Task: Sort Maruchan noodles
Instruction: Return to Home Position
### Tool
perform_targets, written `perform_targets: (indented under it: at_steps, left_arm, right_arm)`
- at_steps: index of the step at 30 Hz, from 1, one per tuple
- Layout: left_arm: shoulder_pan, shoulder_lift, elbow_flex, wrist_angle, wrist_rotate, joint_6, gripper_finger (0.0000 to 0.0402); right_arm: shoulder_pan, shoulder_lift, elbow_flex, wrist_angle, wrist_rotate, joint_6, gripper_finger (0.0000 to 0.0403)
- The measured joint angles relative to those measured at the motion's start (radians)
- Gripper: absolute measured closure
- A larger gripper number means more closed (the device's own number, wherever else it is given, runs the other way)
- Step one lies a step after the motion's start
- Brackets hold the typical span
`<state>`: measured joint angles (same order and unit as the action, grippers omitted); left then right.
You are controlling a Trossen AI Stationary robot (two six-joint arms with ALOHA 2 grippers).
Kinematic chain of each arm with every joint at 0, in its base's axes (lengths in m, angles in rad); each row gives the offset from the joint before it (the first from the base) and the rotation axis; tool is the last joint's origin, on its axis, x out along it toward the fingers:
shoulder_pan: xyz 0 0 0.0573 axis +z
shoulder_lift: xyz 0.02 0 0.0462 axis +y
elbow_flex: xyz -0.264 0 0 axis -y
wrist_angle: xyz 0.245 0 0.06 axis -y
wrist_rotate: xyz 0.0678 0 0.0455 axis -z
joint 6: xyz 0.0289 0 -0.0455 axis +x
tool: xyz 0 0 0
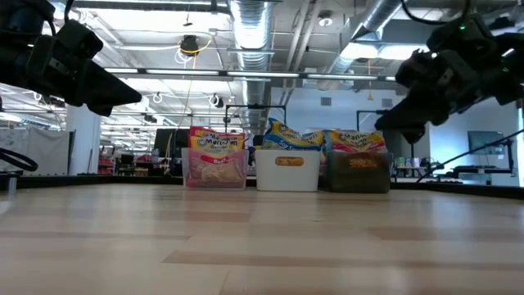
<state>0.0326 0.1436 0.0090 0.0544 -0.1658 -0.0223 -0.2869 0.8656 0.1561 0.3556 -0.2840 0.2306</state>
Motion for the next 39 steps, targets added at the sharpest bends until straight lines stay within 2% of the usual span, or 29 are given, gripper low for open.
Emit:
perform_targets:
  at_steps: [18, 24, 30, 39]
  left_arm:
    - [0.0, 0.0, -0.002, 0.0, -0.003, 0.0, 0.0401]
    - [0.0, 0.0, -0.002, 0.0, -0.005, 0.023, 0.0401]
    - [0.0, 0.0, -0.002, 0.0, -0.005, 0.215, 0.0401]
    - [0.0, 0.0, -0.002, 0.0, -0.006, 0.25, 0.0401]
  right_arm:
    - [0.006, -0.381, -0.148, -0.023, -0.029, -0.018, 0.0328]
    - [0.006, -0.433, -0.148, -0.054, -0.071, -0.055, 0.0328]
    - [0.004, -0.436, -0.149, -0.112, -0.082, -0.108, 0.0328]
    - [-0.07, -0.491, -0.149, -0.056, -0.084, -0.108, 0.0328]
